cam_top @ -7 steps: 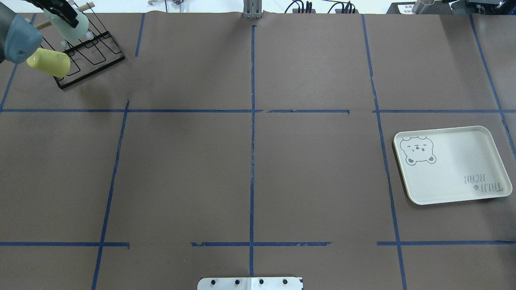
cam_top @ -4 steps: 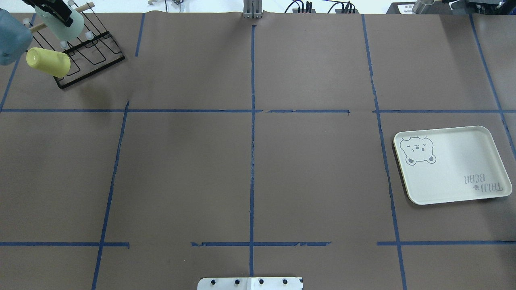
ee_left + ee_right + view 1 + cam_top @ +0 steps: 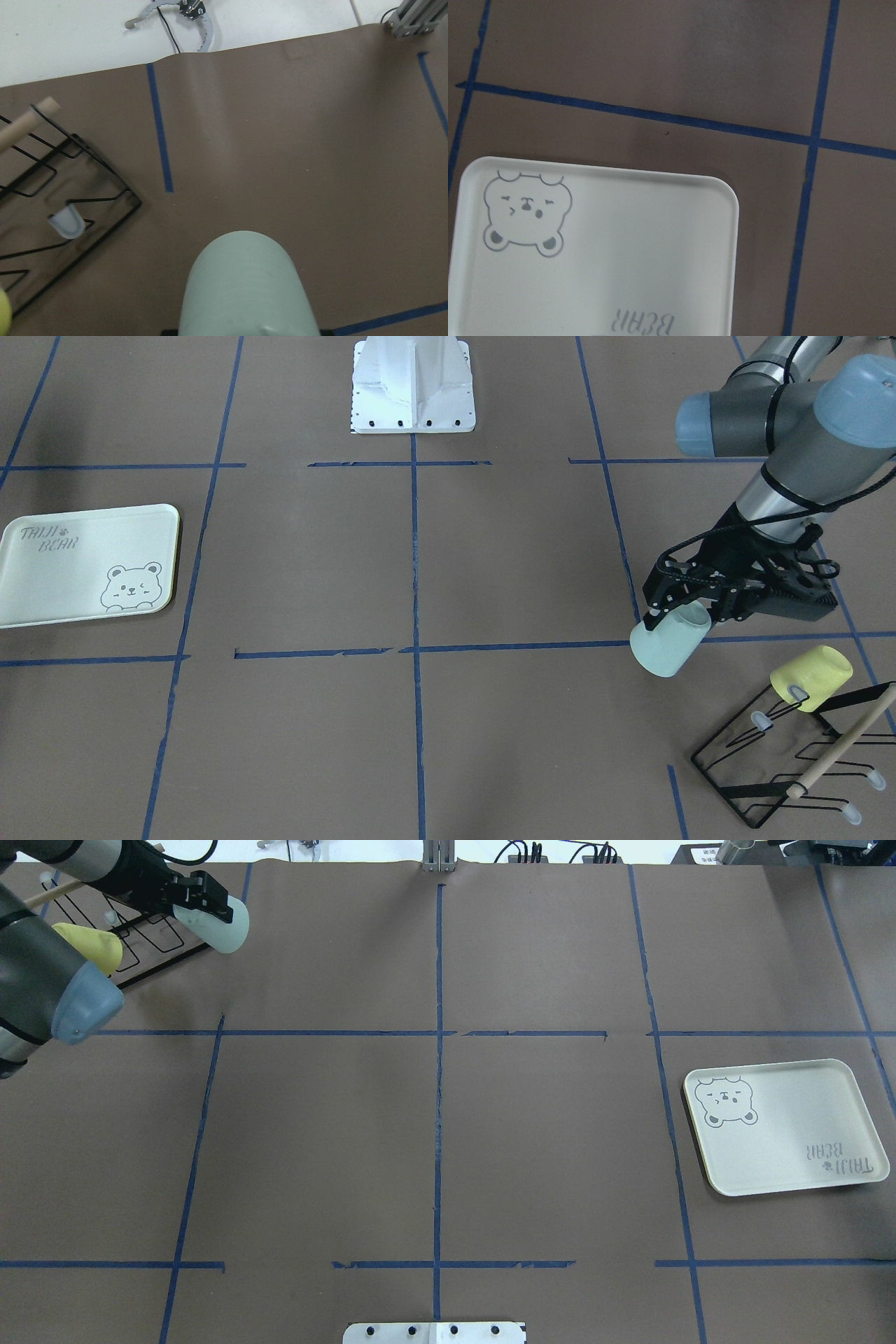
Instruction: Left arm grabs green cup and hands to right arm on tray
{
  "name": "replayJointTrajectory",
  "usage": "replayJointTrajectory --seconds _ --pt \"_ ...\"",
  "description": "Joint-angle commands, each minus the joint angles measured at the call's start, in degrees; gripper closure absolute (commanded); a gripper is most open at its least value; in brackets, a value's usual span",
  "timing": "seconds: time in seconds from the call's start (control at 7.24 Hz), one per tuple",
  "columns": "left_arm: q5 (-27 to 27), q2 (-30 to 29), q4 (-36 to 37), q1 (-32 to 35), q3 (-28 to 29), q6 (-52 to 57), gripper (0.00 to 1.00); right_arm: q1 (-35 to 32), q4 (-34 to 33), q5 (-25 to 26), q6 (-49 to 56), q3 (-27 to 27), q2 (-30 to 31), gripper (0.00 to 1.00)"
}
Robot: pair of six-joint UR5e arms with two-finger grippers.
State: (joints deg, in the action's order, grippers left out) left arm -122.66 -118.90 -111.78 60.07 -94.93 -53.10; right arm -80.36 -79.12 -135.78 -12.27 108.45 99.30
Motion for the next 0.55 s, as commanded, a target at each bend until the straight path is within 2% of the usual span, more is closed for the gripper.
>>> replayJointTrajectory --seconds 0.0,0.14,0.41 --pt "4.3 1.7 -9.2 -3.8 -1.3 -14.6 0.64 5.9 16.0 -0.2 -21.4 0.0 -1.1 0.0" --pt "5.6 2.5 -12.3 -6.6 -2.2 -20.4 0.64 10.4 25.2 0.2 -34.6 0.0 -2.3 0.0" --pt "5.6 6.9 -27.3 -8.8 -2.8 -32.1 0.64 17.2 39.5 0.3 -55.3 0.0 -5.3 0.0"
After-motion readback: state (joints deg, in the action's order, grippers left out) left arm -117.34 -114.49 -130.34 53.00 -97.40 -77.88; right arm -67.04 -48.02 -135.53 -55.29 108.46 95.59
